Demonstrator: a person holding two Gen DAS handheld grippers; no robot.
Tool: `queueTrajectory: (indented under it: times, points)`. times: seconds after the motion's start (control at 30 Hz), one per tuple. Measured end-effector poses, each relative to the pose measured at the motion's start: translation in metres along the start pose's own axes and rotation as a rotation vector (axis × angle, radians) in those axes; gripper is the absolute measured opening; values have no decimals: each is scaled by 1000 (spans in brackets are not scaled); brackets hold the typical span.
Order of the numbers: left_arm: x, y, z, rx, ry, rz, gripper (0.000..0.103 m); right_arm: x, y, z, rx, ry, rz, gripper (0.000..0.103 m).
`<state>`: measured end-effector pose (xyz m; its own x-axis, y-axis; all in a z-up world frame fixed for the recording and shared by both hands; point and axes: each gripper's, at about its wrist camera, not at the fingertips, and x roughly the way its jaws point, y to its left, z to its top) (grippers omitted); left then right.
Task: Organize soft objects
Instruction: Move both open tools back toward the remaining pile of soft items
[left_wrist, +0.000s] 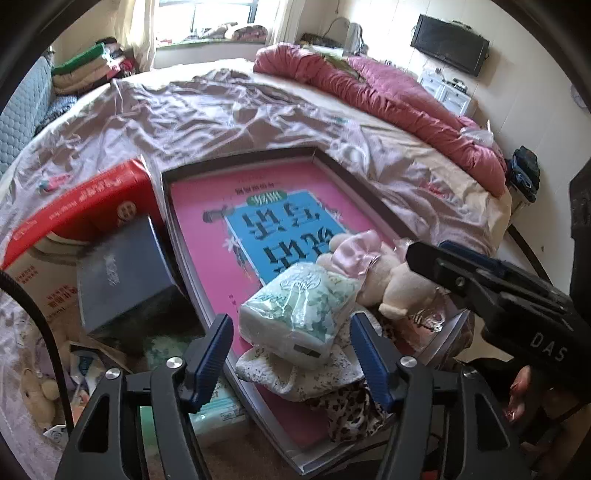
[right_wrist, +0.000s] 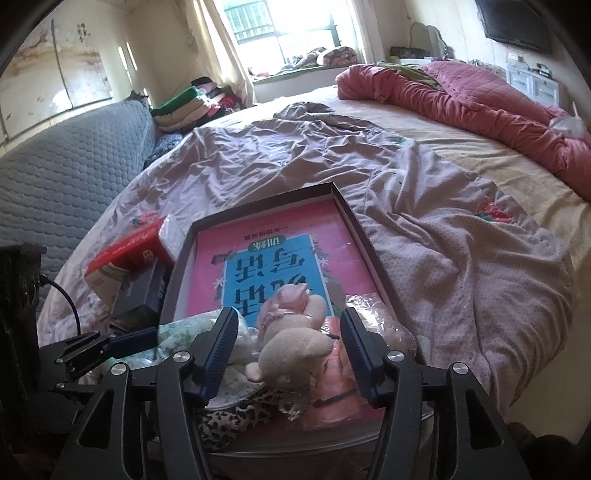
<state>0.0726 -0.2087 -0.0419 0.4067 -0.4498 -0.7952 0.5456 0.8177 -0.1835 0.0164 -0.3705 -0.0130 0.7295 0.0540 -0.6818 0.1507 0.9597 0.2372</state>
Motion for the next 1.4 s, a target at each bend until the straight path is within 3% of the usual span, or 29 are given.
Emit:
queueTrajectory:
  times: [0.63,1.17,1.27,1.4]
  points:
    - [-43,7,0,2,-60,72,68,-23,10,9,-23,-47,3,60]
    - [-106,56,1,-100,-166,170,76,-45,33,18,-91,-124,12,62]
    - [-112,68,-1,-126,-172,186,76,-47,39,19,-103,-125,14,74]
    - [-119,84,-5,-158,-167,202,76,-50,49,21,-126,-131,21,75]
